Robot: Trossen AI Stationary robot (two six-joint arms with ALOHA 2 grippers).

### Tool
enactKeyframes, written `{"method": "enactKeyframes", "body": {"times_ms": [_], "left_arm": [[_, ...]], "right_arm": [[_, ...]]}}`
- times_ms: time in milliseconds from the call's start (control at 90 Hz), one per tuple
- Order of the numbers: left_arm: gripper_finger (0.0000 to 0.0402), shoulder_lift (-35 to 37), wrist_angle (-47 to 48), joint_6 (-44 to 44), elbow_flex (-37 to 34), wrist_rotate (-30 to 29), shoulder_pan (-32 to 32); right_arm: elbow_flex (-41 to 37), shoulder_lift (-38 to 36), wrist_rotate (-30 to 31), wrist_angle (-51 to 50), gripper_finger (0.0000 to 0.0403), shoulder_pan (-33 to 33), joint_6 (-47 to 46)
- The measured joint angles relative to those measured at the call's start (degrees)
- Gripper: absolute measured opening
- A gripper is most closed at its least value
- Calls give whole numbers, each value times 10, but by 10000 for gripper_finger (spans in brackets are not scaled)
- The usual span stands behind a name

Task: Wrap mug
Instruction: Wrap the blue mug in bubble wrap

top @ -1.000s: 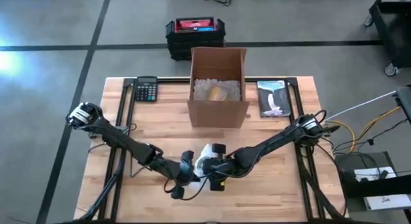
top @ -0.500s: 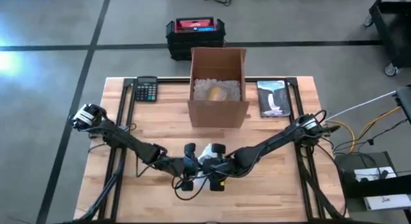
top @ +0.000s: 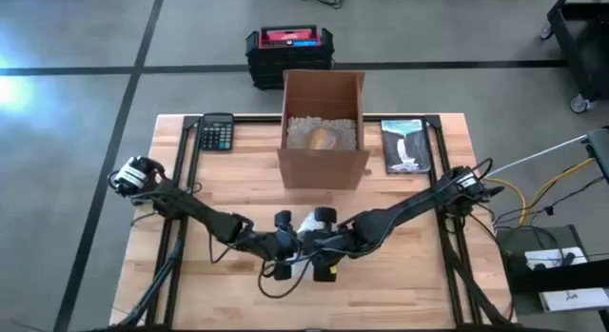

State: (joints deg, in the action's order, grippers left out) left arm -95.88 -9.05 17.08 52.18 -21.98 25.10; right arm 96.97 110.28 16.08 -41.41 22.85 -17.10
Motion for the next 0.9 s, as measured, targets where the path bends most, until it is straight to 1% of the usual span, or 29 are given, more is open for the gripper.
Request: {"method": "enactKeyframes", "body": {"times_ms": [56,244,400,478,544,589,633,778,844,900], "left_arm": [[0,1,0,0,0,0,0],[0,11,10,4,-3,6,1],[0,35,42,5,-5,16,4],[0,57,82,13,6,23,8],[0,80,98,27,28,32,16],[0,96,128,41,33,33,24],[0,104,162,49,34,33,33],[0,134,223,66,32,30,63],[0,147,244,91,33,24,75],[0,148,274,114,19,24,81]], "right_arm": [[-5,8,-1,17,0,-2,2],[-22,50,-11,18,0,-10,-9],[-23,68,-4,27,0,-15,-8],[-25,68,4,23,0,-17,-4],[-28,74,10,21,0,-20,-3],[-29,76,12,25,0,-20,-3],[-29,76,10,24,0,-20,-3],[-32,77,12,30,0,-21,-3],[-33,77,11,31,0,-21,-4],[-33,77,11,32,0,-22,-4]]}}
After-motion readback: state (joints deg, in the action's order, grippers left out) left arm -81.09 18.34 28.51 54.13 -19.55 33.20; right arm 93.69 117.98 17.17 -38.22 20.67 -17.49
